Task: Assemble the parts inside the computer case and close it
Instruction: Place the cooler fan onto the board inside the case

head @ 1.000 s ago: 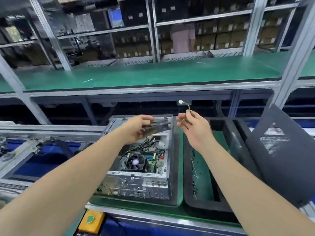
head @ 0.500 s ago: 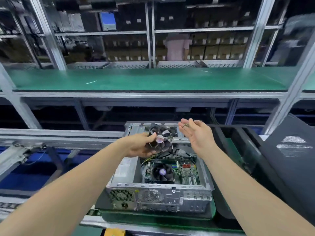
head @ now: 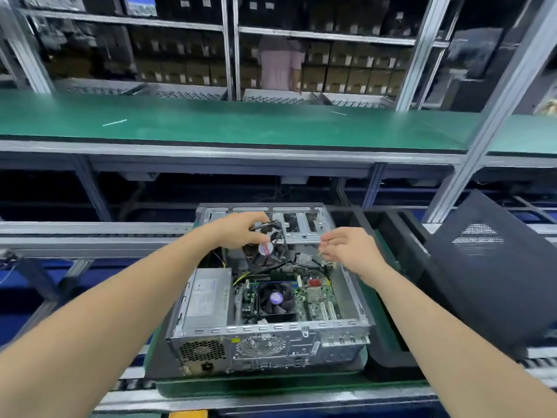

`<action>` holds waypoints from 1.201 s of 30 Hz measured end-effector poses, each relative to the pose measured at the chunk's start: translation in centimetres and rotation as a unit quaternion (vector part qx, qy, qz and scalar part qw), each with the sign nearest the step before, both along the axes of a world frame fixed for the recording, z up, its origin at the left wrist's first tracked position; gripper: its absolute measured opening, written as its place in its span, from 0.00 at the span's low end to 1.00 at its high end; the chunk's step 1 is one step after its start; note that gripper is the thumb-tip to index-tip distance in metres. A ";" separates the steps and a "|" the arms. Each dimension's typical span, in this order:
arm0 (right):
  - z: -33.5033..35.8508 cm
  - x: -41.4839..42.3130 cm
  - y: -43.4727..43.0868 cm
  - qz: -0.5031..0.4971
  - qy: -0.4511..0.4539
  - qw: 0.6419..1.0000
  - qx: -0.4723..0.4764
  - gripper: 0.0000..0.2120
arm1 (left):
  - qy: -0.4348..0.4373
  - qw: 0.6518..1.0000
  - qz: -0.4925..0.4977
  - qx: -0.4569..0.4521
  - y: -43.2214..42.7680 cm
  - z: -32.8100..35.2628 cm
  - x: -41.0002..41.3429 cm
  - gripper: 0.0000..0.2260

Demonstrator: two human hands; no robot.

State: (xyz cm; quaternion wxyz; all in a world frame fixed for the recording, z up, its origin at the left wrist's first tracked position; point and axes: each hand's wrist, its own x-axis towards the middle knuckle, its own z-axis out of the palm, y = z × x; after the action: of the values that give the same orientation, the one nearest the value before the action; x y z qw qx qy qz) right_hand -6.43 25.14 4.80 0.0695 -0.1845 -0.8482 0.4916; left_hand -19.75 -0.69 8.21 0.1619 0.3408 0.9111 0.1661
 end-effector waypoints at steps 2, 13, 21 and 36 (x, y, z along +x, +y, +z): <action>0.7 -0.4 0.2 0.075 -0.036 0.980 0.182 0.04 | -0.007 1.000 -0.008 0.015 0.0 0.7 -0.3 0.22; -1.8 -1.9 -3.0 0.382 -0.201 0.889 0.153 0.07 | -0.175 0.981 -0.082 0.001 1.1 -1.2 1.9 0.09; -2.8 -2.1 -1.9 0.384 -0.252 0.888 -0.001 0.06 | -0.241 0.968 -0.040 0.047 0.3 -4.2 3.7 0.07; -3.3 -1.7 -2.9 0.336 -0.274 0.889 0.150 0.02 | -0.179 0.980 -0.058 0.068 0.9 -5.6 4.0 0.07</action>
State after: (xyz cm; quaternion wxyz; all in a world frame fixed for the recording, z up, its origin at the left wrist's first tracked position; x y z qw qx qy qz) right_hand -8.18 22.19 1.52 -0.3082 -0.0032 -0.9084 0.2825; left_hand -15.78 0.26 2.65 0.3079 0.3680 0.8327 0.2764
